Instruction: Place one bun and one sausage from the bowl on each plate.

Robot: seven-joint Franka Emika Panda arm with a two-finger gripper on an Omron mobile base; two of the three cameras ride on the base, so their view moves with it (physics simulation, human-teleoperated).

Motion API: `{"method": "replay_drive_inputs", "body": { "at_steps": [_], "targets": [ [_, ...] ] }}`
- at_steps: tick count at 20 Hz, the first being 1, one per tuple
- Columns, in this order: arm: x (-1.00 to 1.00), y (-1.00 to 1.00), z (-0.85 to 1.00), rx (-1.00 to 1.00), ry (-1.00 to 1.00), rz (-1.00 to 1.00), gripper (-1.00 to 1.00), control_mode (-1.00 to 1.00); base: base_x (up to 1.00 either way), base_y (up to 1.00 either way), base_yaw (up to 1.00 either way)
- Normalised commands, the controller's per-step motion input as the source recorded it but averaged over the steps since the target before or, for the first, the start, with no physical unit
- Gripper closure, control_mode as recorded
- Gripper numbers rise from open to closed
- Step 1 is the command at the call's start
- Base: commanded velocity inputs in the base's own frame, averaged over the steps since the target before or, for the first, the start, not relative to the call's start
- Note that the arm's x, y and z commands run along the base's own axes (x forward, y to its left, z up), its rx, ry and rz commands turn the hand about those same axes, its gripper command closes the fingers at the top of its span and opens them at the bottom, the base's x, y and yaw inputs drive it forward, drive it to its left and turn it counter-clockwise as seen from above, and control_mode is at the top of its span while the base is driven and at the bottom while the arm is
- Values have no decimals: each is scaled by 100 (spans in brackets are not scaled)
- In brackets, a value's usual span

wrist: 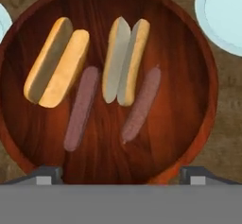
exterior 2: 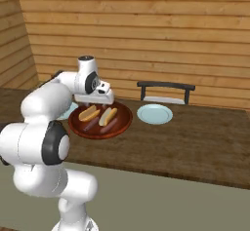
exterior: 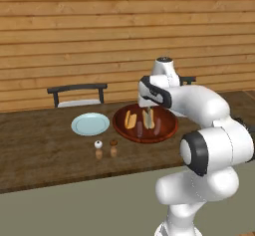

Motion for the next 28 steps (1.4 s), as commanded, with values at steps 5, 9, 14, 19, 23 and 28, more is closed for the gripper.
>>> {"method": "replay_drive_inputs", "body": {
  "at_steps": [5,9,14,19,23,28],
  "targets": [
    [39,-1,-80,0,9,-6,-100,-100,0,0,0],
    [29,0,-44,2,2,-13,-100,-100,0,0,0],
    [48,0,-25,0,0,-3,-100,-100,0,0,0],
    [50,0,-33,0,0,-3,-100,-100,0,0,0],
    [32,0,-36,0,0,0,-100,-100,0,0,0],
    [38,9,-36,0,0,0,-100,-100,0,0,0]
  ]
}}
